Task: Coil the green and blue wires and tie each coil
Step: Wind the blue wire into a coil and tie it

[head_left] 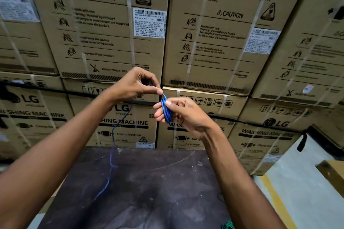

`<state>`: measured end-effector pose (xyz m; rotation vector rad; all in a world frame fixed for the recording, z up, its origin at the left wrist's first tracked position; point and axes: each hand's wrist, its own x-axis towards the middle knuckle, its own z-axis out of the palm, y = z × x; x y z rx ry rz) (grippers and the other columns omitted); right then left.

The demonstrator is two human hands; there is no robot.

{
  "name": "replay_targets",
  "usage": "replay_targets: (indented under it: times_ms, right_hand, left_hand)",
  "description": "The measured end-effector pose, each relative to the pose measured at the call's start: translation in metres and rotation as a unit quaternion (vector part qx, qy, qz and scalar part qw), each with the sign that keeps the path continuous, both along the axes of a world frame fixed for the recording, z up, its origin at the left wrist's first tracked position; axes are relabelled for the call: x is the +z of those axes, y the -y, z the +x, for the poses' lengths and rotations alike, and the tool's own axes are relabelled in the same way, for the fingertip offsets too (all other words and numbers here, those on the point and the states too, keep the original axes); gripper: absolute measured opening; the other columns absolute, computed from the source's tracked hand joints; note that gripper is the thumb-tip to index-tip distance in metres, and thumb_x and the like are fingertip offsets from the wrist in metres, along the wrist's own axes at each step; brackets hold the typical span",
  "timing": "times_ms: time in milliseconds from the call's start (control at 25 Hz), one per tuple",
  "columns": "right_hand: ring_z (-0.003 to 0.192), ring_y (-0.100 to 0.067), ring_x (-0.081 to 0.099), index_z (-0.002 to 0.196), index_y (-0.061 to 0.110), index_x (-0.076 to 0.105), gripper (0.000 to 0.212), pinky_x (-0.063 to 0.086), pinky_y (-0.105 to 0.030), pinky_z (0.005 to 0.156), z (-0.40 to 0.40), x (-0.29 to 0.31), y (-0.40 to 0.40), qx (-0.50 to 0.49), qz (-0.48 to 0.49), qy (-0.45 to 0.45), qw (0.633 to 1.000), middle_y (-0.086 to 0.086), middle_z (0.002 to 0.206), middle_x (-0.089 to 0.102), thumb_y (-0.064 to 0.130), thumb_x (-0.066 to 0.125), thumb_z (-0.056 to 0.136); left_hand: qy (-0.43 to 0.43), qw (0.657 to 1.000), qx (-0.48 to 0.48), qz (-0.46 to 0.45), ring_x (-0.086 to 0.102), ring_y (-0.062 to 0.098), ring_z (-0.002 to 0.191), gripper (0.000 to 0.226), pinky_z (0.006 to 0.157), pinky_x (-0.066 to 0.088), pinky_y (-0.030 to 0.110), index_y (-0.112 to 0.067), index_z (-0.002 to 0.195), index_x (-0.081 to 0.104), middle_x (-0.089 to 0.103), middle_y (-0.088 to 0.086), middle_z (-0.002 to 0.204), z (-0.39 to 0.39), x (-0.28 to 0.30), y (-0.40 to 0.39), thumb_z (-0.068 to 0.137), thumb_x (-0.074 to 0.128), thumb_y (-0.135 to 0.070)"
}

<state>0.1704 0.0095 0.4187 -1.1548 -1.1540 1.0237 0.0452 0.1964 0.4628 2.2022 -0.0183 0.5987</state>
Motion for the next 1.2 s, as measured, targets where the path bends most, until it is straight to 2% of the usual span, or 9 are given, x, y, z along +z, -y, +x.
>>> replay_targets:
  times_ms: [120, 160, 240, 320, 520, 760, 920, 1080, 1200]
  right_hand:
    - [0.08, -0.018, 0.072, 0.115, -0.005, 0.067, 0.029, 0.058, -0.026, 0.076, -0.005, 0.006, 0.001, 0.032, 0.043, -0.104, 0.993, -0.011, 0.091, 0.075, 0.016, 0.053, 0.101]
    - [0.079, -0.017, 0.073, 0.115, -0.006, 0.067, 0.03, 0.059, -0.026, 0.076, -0.006, 0.008, -0.001, 0.033, 0.063, -0.142, 0.987, -0.011, 0.091, 0.075, 0.016, 0.054, 0.1]
    - [0.079, -0.015, 0.073, 0.117, -0.006, 0.066, 0.029, 0.06, -0.027, 0.078, -0.006, 0.013, -0.007, 0.007, 0.096, -0.178, 0.979, -0.009, 0.092, 0.077, 0.014, 0.051, 0.102]
    - [0.08, -0.013, 0.074, 0.117, -0.004, 0.067, 0.028, 0.059, -0.028, 0.08, -0.006, 0.015, -0.015, -0.043, 0.108, -0.162, 0.98, -0.007, 0.093, 0.077, 0.012, 0.047, 0.105]
    - [0.093, -0.018, 0.075, 0.117, -0.007, 0.066, 0.026, 0.06, -0.027, 0.082, -0.002, -0.007, -0.033, -0.171, 0.14, -0.119, 0.968, -0.012, 0.103, 0.077, 0.01, 0.049, 0.105]
    - [0.087, -0.016, 0.074, 0.1, 0.01, 0.072, 0.02, 0.059, -0.037, 0.086, 0.005, -0.031, -0.044, -0.259, 0.155, 0.108, 0.947, -0.009, 0.094, 0.078, 0.004, 0.052, 0.103]
    - [0.084, -0.017, 0.073, 0.098, -0.005, 0.072, 0.021, 0.058, -0.031, 0.086, 0.011, -0.027, -0.031, -0.243, 0.127, 0.191, 0.943, -0.015, 0.092, 0.077, 0.002, 0.052, 0.102]
    - [0.081, -0.025, 0.073, 0.106, -0.01, 0.066, 0.027, 0.059, -0.035, 0.083, 0.003, -0.009, -0.019, -0.128, 0.04, 0.221, 0.966, -0.023, 0.095, 0.075, 0.008, 0.045, 0.107]
    - [0.083, -0.026, 0.072, 0.112, -0.01, 0.065, 0.037, 0.057, -0.033, 0.078, 0.004, 0.004, -0.012, -0.067, 0.007, 0.19, 0.979, -0.026, 0.099, 0.075, 0.016, 0.039, 0.11]
  left_hand:
    - [0.026, 0.986, -0.003, -0.166, 0.049, 0.028, 0.074, 0.016, 0.062, 0.037, 0.032, -0.017, 0.092, 0.078, 0.064, 0.017, 0.084, 0.009, -0.033, -0.002, 0.088, 0.076, -0.032]
    - [0.03, 0.975, 0.006, -0.221, 0.043, 0.029, 0.078, 0.018, 0.061, 0.031, 0.032, -0.02, 0.097, 0.078, 0.058, 0.019, 0.087, 0.012, -0.046, 0.002, 0.09, 0.074, -0.036]
    - [0.019, 0.963, 0.04, -0.266, 0.036, 0.018, 0.062, 0.015, 0.055, 0.024, 0.026, -0.029, 0.097, 0.078, 0.049, 0.012, 0.074, 0.014, -0.067, 0.019, 0.099, 0.063, -0.027]
    - [0.017, 0.966, 0.063, -0.249, 0.028, 0.005, 0.045, 0.038, 0.044, 0.019, 0.02, -0.031, 0.084, 0.077, 0.036, 0.0, 0.056, 0.013, -0.084, 0.042, 0.105, 0.05, -0.015]
    - [-0.029, 0.985, 0.104, -0.136, 0.037, 0.006, 0.046, 0.032, 0.048, 0.027, 0.023, -0.017, 0.09, 0.076, 0.042, -0.008, 0.048, -0.006, -0.108, 0.063, 0.105, 0.049, -0.024]
    - [-0.092, 0.977, 0.165, 0.104, 0.039, 0.008, 0.045, 0.033, 0.05, 0.032, 0.032, -0.023, 0.069, 0.069, 0.045, -0.004, 0.046, -0.029, -0.077, 0.064, 0.094, 0.058, -0.042]
    - [-0.053, 0.955, 0.231, 0.175, 0.052, 0.01, 0.051, 0.027, 0.052, 0.042, 0.032, -0.027, 0.069, 0.069, 0.061, -0.005, 0.055, -0.035, -0.038, 0.045, 0.089, 0.067, -0.043]
    - [-0.05, 0.971, 0.172, 0.16, 0.058, 0.003, 0.055, 0.01, 0.053, 0.045, 0.026, -0.039, 0.074, 0.075, 0.068, -0.016, 0.062, -0.03, 0.0, 0.027, 0.082, 0.081, -0.042]
    - [-0.038, 0.988, 0.106, 0.101, 0.06, -0.002, 0.062, 0.01, 0.059, 0.045, 0.017, -0.023, 0.079, 0.078, 0.072, -0.011, 0.068, -0.018, 0.01, 0.016, 0.079, 0.085, -0.03]
